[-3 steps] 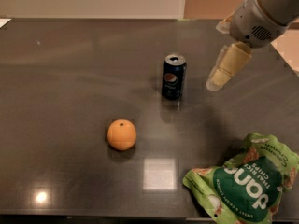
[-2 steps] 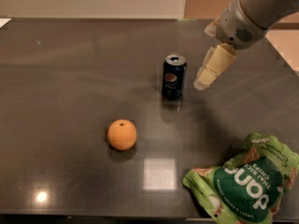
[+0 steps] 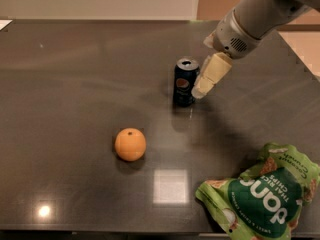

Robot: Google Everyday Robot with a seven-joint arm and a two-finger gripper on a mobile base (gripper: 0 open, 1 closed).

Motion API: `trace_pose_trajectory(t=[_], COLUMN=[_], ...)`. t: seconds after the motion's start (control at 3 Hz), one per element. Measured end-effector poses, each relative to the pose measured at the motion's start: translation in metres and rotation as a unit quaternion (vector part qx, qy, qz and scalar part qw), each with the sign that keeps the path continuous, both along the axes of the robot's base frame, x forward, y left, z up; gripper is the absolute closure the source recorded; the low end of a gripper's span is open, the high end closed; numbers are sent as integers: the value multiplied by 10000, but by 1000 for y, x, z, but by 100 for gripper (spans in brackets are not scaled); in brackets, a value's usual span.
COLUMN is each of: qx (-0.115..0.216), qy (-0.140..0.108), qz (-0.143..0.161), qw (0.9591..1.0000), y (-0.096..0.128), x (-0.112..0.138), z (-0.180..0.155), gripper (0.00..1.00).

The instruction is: Move pepsi can near orange

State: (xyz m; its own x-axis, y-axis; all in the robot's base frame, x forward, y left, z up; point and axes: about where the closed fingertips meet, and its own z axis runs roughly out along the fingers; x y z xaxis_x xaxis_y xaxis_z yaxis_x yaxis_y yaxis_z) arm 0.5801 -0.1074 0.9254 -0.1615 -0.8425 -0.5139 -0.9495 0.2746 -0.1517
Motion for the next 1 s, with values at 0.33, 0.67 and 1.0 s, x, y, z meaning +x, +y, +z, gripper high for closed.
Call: trace_pose_trajectory(t=[0.33,0.67,1.0], qx=[47,55,68], qy=[88,164,216], qz=[32,13,40], qw=[9999,9999,9997], y=[10,15,21], x=[8,15,17], z=[-10,-18,-21], gripper=[0,0,16])
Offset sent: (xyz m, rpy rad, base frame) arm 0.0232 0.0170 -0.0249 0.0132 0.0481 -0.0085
